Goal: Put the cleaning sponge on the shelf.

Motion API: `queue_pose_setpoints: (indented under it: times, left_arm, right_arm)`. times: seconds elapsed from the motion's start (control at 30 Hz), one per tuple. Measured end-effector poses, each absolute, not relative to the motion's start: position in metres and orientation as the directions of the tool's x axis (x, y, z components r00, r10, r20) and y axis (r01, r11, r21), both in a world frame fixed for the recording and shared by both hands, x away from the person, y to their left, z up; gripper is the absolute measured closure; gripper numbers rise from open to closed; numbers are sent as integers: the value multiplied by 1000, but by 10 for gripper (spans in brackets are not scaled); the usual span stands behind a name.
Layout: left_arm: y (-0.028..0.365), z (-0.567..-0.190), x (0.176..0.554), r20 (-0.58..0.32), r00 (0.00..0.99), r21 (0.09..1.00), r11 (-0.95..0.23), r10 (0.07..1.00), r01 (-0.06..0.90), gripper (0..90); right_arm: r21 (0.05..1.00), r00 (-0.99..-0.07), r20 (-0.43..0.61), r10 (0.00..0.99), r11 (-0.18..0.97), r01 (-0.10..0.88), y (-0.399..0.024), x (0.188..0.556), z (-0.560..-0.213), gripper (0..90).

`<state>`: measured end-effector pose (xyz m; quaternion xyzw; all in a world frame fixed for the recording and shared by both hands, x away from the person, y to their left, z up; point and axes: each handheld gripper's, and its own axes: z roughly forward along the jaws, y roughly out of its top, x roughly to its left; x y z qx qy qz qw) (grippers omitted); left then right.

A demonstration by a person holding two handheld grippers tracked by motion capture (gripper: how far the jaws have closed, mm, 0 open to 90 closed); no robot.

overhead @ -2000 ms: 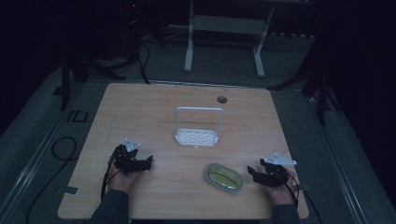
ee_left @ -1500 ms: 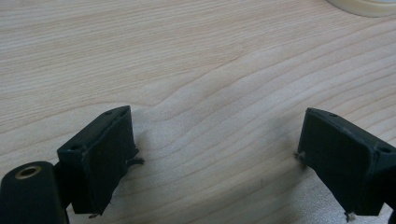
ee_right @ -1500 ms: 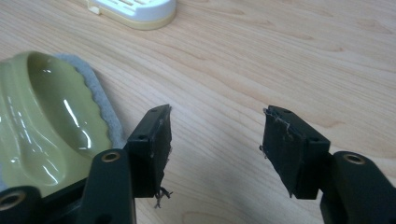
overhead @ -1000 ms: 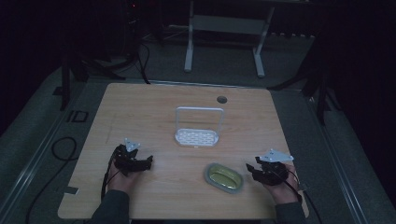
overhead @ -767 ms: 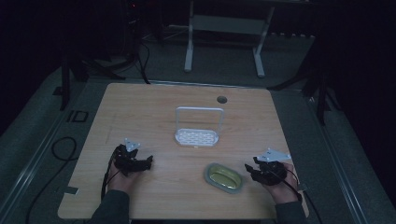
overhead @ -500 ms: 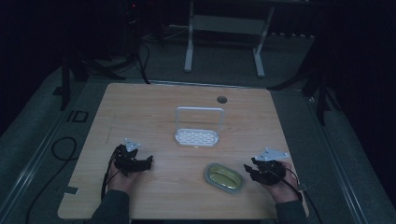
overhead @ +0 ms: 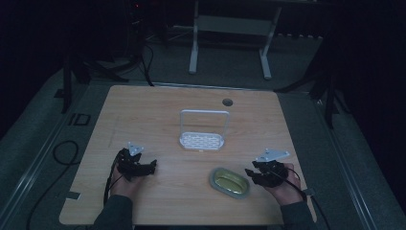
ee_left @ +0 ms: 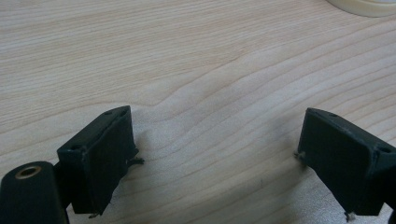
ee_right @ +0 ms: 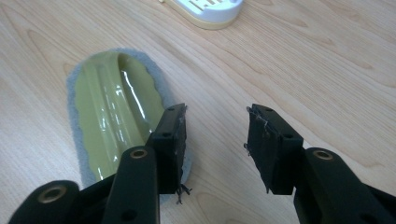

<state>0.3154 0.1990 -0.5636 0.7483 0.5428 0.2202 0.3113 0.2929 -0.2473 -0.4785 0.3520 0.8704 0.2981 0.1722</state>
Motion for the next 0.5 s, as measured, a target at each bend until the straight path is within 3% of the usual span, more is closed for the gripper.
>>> queue_pose_setpoints:
  times: [0.5]
  left_arm:
    - [199, -564, 315, -9, 314, 705, -217, 949, 675, 109]
  right_arm:
    - [582, -762, -98, 640, 658, 478, -228, 299, -468, 589]
